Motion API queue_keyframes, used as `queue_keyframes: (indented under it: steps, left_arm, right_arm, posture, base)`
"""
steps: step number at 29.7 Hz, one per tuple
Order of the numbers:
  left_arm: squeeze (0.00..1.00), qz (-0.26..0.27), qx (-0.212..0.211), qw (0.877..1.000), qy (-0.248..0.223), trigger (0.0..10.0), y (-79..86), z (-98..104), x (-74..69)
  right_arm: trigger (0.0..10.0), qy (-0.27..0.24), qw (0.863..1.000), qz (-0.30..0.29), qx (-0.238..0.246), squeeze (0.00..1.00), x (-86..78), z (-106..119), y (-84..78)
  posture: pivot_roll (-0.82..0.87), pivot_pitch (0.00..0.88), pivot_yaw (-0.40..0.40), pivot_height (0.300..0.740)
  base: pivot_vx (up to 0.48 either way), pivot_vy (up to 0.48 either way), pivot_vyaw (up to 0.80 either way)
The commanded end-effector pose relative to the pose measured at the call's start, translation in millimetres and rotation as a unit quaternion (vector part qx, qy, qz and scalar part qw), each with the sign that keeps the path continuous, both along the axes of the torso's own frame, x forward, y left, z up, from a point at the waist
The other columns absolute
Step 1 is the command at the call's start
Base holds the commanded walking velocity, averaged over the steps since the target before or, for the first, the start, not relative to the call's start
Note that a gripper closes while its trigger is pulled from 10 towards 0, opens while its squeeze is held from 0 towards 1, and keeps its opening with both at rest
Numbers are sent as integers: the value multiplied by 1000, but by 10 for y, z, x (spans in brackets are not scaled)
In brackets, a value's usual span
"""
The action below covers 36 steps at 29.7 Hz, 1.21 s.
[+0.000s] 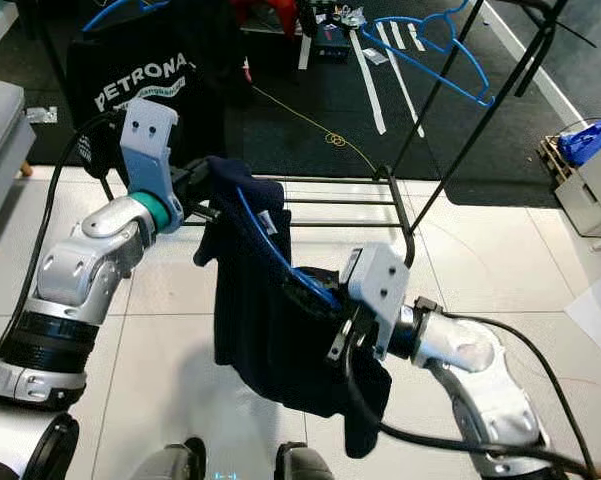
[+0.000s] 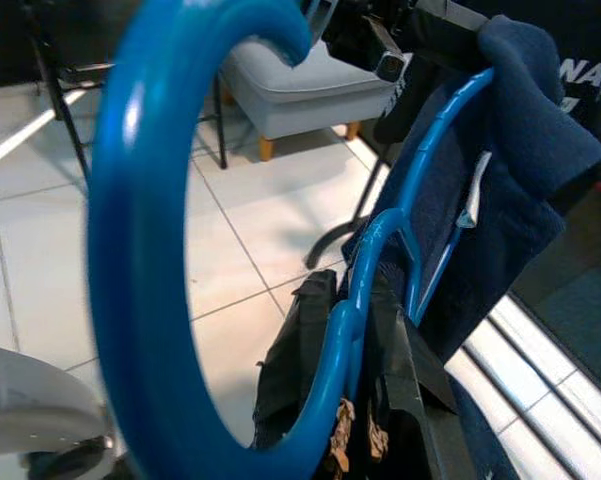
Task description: Hang hanger
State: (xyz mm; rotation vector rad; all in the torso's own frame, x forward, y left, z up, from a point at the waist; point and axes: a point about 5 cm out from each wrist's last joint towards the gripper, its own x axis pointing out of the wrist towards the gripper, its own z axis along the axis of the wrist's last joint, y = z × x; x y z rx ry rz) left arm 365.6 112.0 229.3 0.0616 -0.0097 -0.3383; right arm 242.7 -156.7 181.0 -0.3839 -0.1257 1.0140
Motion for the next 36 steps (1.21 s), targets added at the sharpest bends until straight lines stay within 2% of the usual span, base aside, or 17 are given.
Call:
queue_keyframes:
  steps: [1, 2, 3, 5, 6, 7, 8, 11, 12, 16, 19, 24, 27, 31, 33, 36]
  left_arm:
    - [0, 84, -3, 995, -55, 0, 361, 240, 54]
    - [0, 84, -3, 995, -55, 0, 361, 240, 54]
    - [0, 86, 1, 995, -59, 0, 388, 249, 65]
    - [0, 86, 1, 995, -59, 0, 388, 249, 65]
    - [0, 86, 2, 994, -62, 0, 394, 248, 70]
    - [0, 86, 2, 994, -62, 0, 394, 248, 70]
    - [0, 86, 6, 994, -64, 0, 382, 233, 67]
    - [0, 80, 11, 995, -66, 0, 346, 198, 60]
    - [0, 80, 11, 995, -66, 0, 346, 198, 60]
    - [0, 74, 12, 995, -63, 0, 330, 156, 68]
    - [0, 74, 13, 995, -63, 0, 333, 159, 75]
    - [0, 78, 24, 994, -75, 0, 361, 220, 124]
    - [0, 73, 37, 993, -81, 0, 353, 248, 141]
    - [0, 71, 41, 993, -83, 0, 344, 254, 146]
    - [0, 73, 41, 993, -81, 0, 339, 245, 157]
    - [0, 74, 41, 993, -81, 0, 342, 241, 162]
  right_arm:
    - [10000, 29, 999, 9, -18, 0, -74, -150, -32]
    - [10000, 29, 999, 9, -18, 0, -74, -150, -32]
    - [10000, -8, 998, -40, -57, 0, 3, -194, -91]
    - [10000, -8, 998, -40, -57, 0, 3, -194, -91]
    - [10000, -29, 995, -62, -77, 0, 41, -206, -115]
    - [10000, -29, 995, -62, -77, 0, 41, -206, -115]
    - [10000, -54, 991, -86, -82, 0, 96, -182, -113]
    - [10000, -98, 987, -111, -69, 0, 154, -96, -60]
    - [10000, -98, 987, -111, -69, 0, 154, -96, -60]
    - [10000, -158, 982, -104, -22, 0, 144, 38, 53]
    - [10000, -161, 982, -98, -18, 0, 129, 38, 65]
    - [10000, -135, 989, -48, -28, 0, 19, -67, 123]
    - [10000, -112, 992, -56, -16, 0, 22, -73, 122]
    - [10000, -119, 991, -61, -10, 0, 34, -40, 114]
    - [10000, -136, 990, -46, -2, 0, -19, -21, 133]
    - [10000, -134, 990, -37, -3, 0, -52, -49, 140]
  posture:
    - [-99, 114, -14, 740]
    - [-99, 114, -14, 740]
    - [-103, 117, -17, 740]
    - [-103, 117, -17, 740]
    - [-104, 117, -17, 740]
    - [-104, 117, -17, 740]
    - [-107, 120, -21, 740]
    - [-109, 120, -21, 740]
    - [-109, 120, -21, 740]
    - [-108, 118, -16, 740]
    - [-109, 117, -15, 740]
    - [-109, 113, -12, 740]
    - [-106, 112, -10, 740]
    - [-107, 112, -8, 740]
    - [-106, 112, -10, 740]
    - [-106, 112, -10, 740]
  base:
    - [0, 0, 0]
    - [0, 0, 0]
    - [0, 0, 0]
    - [0, 0, 0]
    - [0, 0, 0]
    - [0, 0, 0]
    - [0, 0, 0]
    - [0, 0, 0]
    - [0, 0, 0]
    - [0, 0, 0]
    - [0, 0, 0]
    - [0, 0, 0]
    - [0, 0, 0]
    - [0, 0, 0]
    - [0, 0, 0]
    - [0, 0, 0]
